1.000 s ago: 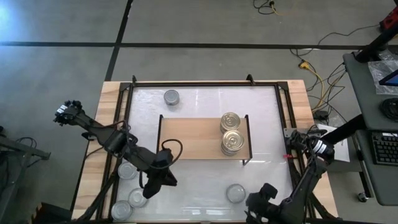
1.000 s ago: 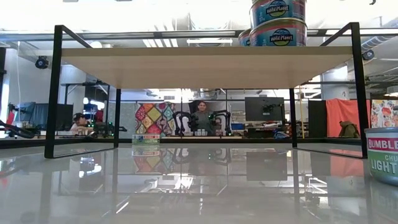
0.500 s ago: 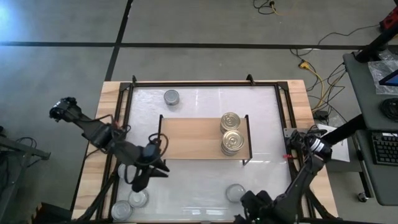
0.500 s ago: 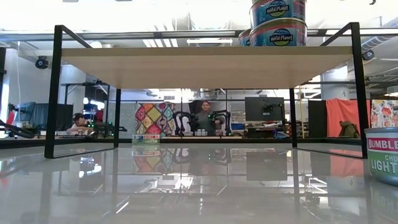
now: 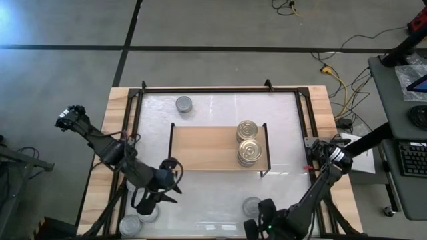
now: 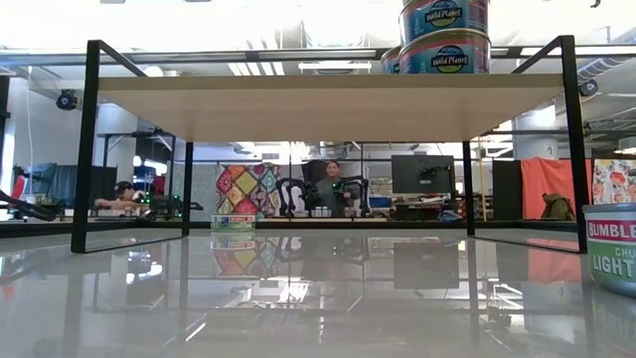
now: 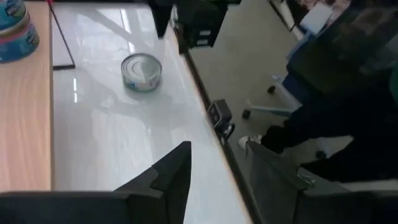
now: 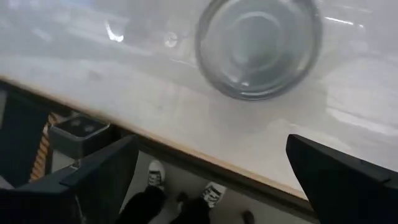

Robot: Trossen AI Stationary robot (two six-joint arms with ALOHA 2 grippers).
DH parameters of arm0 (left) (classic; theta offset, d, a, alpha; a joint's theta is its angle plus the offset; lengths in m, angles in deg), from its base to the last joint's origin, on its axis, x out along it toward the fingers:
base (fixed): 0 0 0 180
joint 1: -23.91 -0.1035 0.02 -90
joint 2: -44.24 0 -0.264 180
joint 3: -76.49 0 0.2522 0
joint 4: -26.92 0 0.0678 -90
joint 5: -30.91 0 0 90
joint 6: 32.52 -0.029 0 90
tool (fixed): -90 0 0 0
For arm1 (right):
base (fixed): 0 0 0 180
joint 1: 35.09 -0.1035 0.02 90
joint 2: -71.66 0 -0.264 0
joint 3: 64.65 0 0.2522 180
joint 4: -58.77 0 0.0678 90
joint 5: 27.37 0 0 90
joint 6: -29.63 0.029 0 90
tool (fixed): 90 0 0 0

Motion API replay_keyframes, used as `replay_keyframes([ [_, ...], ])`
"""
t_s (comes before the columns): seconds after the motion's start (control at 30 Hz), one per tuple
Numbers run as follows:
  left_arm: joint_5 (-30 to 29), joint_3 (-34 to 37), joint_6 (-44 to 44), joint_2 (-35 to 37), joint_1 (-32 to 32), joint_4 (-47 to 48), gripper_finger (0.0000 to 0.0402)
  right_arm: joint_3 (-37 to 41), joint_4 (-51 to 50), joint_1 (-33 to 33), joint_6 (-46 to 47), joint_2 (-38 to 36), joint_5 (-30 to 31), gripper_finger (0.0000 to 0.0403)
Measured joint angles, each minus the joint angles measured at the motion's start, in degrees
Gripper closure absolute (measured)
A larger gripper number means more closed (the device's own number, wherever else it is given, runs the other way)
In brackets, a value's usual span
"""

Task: Stack canned seafood by type on shelf
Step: Put the green tuna can on the shelf

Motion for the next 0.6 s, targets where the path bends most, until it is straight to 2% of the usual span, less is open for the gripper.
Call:
replay_keyframes([
  [0.1,1.24,0.00,-0.25,0.28,0.07,2.73,0.0264,0.01,-2.87,1.87,2.08,0.00,-1.79,0.0003],
  [0.3,4.76,0.02,1.16,1.14,0.77,13.92,0.0264,0.32,-7.70,7.24,-0.27,0.02,-4.78,0.0003],
  [0.43,4.44,0.21,4.47,1.97,3.87,18.14,0.0264,1.24,-10.18,9.28,-1.63,0.02,-13.78,0.0003],
  [0.5,3.23,0.68,5.45,2.26,6.02,18.16,0.0264,2.79,-7.63,10.39,-1.79,0.02,-15.74,0.0003],
  [0.6,-0.82,1.13,7.10,2.28,9.10,18.46,0.0264,4.98,-1.44,11.31,-1.14,0.06,-13.34,0.0003],
])
